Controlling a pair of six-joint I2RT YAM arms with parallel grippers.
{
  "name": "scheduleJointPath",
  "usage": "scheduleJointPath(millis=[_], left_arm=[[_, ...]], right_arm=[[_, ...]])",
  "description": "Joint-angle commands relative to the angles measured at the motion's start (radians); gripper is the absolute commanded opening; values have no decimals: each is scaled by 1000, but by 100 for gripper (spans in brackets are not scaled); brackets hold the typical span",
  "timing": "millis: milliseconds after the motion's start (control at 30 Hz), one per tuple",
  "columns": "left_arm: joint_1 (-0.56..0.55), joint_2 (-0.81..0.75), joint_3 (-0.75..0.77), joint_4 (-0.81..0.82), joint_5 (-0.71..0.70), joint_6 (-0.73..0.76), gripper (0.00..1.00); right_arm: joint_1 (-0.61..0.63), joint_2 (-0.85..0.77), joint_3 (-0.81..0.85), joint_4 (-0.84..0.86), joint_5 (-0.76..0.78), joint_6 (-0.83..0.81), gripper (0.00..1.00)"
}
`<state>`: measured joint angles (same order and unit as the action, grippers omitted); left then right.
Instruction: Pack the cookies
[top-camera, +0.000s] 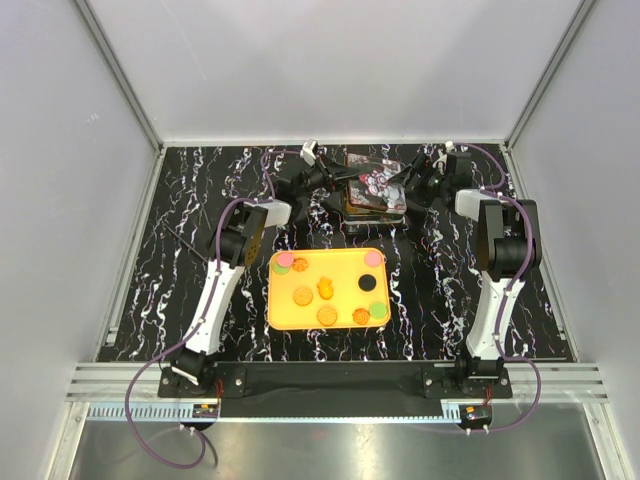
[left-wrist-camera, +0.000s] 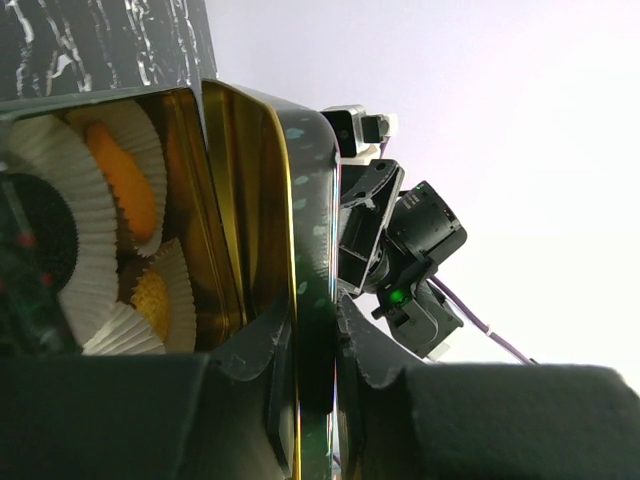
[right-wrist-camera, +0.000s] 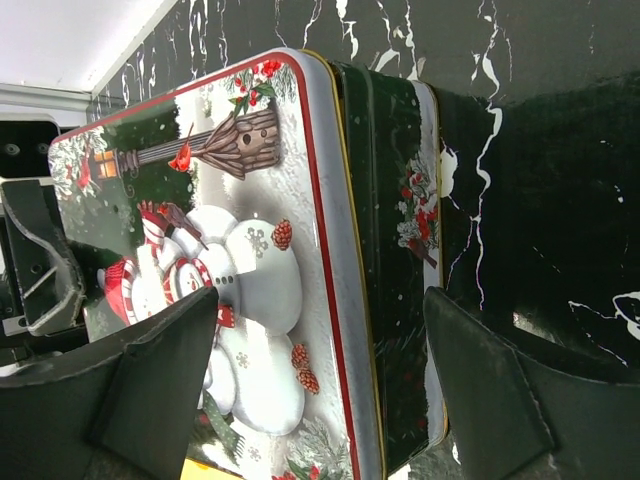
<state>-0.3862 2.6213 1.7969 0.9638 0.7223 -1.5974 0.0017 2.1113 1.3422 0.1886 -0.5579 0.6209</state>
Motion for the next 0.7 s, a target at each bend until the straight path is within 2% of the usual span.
scheduleJointPath(millis=[0, 267, 667], left_arm=[[10, -1, -8, 70, -18, -3, 20], [20, -10, -33, 76, -21, 4, 32], [49, -24, -57, 90, -14, -1, 34]], right_arm=[[4, 1, 26, 3, 9, -20, 90], [4, -1, 32, -11, 23, -27, 86], [3, 10, 54, -46, 35, -38, 81]])
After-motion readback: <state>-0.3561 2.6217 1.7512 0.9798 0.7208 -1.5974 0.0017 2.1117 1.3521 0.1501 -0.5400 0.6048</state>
